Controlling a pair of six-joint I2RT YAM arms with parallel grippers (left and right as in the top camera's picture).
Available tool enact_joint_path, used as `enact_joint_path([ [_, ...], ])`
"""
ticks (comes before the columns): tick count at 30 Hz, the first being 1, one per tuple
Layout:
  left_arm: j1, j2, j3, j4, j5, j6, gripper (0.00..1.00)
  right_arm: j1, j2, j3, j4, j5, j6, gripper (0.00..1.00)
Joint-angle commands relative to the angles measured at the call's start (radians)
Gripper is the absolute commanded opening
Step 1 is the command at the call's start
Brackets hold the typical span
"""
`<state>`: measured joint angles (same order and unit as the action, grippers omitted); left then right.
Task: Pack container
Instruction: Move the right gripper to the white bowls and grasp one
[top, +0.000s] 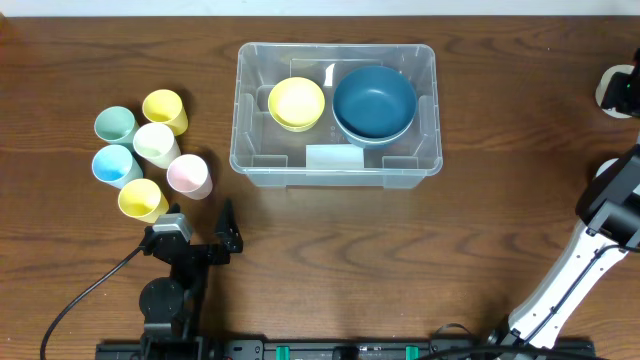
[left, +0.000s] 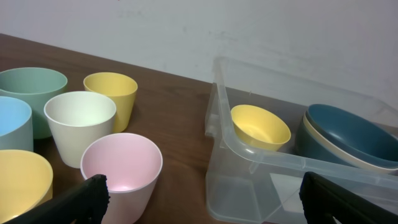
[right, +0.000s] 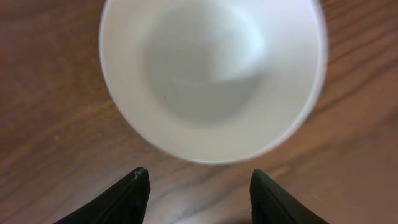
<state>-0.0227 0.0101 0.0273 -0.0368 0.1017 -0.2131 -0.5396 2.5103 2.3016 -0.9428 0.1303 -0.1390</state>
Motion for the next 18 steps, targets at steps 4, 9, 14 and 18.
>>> enact_joint_path([
  [4,-0.001,-0.006,-0.023,-0.024,0.011,0.001,0.98,0.006,0.069,0.0,0.037,-0.015,-0.061,0.56],
  [9,-0.001,-0.006,-0.023,-0.024,0.011,0.001,0.98,0.014,0.079,0.0,0.066,-0.042,-0.069,0.56],
  [14,-0.001,-0.006,-0.023,-0.024,0.011,0.001,0.98,0.041,0.079,0.002,0.076,-0.047,-0.08,0.55],
  [18,-0.001,-0.006,-0.023,-0.024,0.011,0.001,0.98,0.081,0.069,0.005,0.076,-0.06,-0.109,0.53],
])
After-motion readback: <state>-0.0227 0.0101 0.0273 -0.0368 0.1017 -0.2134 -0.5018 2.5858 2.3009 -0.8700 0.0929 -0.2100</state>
